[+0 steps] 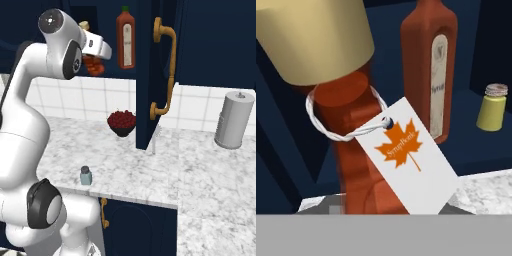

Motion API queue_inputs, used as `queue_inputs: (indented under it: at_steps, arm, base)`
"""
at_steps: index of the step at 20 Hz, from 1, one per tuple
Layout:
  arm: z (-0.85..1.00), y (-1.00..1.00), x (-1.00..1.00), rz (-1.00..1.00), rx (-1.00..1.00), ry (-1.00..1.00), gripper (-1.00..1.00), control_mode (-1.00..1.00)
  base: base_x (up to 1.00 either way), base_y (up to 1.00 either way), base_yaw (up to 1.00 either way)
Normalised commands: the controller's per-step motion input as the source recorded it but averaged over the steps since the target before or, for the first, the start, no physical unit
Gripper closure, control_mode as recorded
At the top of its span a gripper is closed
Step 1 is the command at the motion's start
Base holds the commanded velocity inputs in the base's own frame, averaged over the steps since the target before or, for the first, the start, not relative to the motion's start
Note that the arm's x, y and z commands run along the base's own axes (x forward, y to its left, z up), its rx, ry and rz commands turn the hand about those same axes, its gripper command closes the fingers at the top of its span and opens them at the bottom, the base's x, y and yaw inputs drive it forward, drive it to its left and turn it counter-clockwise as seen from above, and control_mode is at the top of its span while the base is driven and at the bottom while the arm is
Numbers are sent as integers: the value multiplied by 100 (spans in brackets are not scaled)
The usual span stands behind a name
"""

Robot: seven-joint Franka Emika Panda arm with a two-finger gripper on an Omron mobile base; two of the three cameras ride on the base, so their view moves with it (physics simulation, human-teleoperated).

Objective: Put the shaker and condiment bottle from the counter next to their counterparts in the cabinet.

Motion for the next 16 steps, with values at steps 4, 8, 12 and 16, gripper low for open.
queue_inputs:
  at_steps: [4,8,12,16]
  arm:
    - [-17,-2,2,0,4,8,100,-100]
    - [0,0,23,0,0,0,100,-100]
    - [0,0,28,0,0,0,100,-100]
    - [0,0,24,0,0,0,100,-100]
  base:
    - [0,0,0]
    - [0,0,0]
    - [0,0,0]
    - [0,0,0]
